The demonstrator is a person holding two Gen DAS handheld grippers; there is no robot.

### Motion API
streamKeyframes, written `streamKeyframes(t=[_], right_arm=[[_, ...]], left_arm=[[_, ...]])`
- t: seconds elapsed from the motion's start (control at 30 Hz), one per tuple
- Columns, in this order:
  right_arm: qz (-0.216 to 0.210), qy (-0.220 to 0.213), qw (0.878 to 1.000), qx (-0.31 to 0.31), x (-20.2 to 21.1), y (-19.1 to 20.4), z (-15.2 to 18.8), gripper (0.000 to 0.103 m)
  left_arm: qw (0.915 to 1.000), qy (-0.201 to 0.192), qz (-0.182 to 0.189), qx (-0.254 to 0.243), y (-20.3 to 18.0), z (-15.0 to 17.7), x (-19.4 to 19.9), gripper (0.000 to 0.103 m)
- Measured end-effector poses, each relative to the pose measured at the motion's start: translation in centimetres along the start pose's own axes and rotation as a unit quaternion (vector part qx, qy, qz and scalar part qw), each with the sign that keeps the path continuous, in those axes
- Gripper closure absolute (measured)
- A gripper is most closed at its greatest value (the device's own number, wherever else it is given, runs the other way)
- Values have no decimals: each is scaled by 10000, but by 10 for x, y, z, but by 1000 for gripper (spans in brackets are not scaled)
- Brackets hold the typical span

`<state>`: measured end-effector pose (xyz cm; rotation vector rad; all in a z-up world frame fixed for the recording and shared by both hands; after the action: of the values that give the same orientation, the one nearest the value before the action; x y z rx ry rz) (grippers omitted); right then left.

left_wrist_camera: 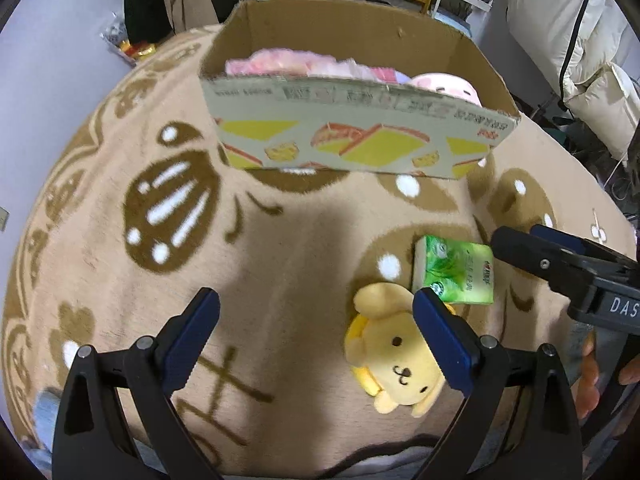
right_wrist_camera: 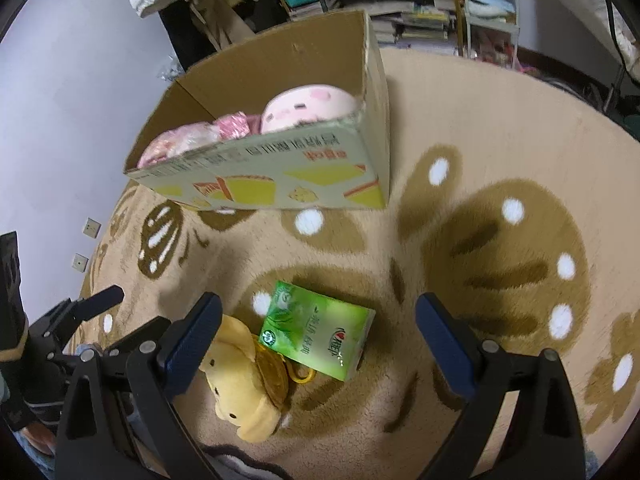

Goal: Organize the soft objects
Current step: 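Lower the left gripper onto the yellow dog plush while the right gripper reaches the green tissue pack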

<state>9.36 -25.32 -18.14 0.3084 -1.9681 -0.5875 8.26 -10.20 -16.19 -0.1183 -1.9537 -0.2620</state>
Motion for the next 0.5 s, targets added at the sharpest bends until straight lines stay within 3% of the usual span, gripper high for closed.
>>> streamKeyframes(t=[0.5], right_arm=[[97,681,9976,-124,-41,-7,11,1]], left_arm=[[9978,539,358,-173,-36,18,-29,7]])
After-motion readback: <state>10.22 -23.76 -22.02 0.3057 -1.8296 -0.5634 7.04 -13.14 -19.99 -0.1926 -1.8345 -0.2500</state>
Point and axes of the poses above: each gripper's, at about its wrist camera, not at the fingertips, and x roughly against the way its jaws point, y to its left, z to its underside, the point moved 6 cm from there along -x, roughly the way its jaws point, and after that the axes turned 13 degrees about -z, right-handed, at the moved point
